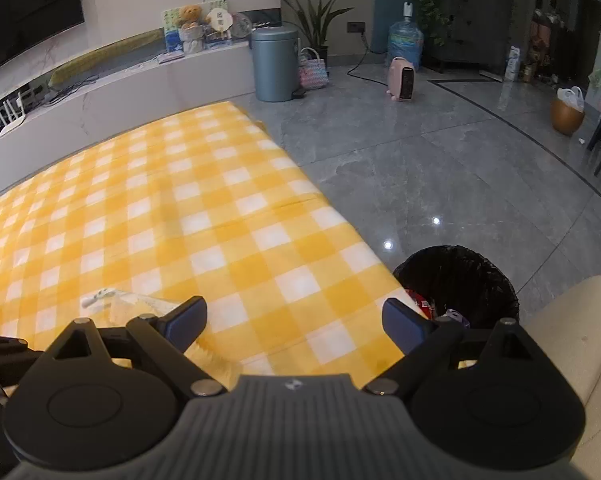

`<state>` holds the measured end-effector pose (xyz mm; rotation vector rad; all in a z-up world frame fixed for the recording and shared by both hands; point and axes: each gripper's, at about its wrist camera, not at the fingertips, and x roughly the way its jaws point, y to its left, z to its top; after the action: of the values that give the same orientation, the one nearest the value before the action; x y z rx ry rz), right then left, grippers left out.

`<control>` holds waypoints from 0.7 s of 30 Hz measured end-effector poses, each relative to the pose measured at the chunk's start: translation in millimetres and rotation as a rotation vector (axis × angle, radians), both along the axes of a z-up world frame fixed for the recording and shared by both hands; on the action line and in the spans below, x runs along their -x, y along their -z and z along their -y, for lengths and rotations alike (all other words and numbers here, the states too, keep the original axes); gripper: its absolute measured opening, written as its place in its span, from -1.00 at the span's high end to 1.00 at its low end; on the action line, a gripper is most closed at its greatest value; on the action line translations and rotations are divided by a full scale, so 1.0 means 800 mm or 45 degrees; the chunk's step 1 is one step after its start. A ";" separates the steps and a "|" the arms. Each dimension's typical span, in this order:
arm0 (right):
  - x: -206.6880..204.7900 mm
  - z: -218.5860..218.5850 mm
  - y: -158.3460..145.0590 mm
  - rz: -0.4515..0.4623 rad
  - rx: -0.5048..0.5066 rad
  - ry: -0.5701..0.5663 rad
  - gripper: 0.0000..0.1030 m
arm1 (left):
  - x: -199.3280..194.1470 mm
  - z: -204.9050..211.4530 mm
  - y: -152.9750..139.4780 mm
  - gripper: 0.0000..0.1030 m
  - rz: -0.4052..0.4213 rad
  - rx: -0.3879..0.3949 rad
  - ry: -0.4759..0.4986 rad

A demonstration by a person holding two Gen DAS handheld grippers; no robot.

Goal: Organize soft objects
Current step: 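Grasp the yellow cloth with the left tool, then lift the yellow cloth with the left tool while the right tool grasps the white mesh bag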

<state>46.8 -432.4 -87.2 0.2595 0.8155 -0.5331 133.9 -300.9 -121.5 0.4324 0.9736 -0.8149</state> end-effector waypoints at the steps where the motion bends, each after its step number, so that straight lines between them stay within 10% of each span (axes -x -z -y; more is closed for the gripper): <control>1: -0.001 -0.002 0.001 -0.004 -0.002 -0.015 -0.80 | -0.002 -0.003 -0.002 0.76 0.011 0.000 -0.019; 21: -0.029 -0.047 0.007 -0.042 -0.148 -0.209 -0.89 | -0.045 -0.104 -0.064 0.83 0.129 0.069 -0.405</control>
<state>69.7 -394.5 -93.0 0.2887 0.8930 -0.3374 170.2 -218.1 -70.5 0.2599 0.8958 -0.5253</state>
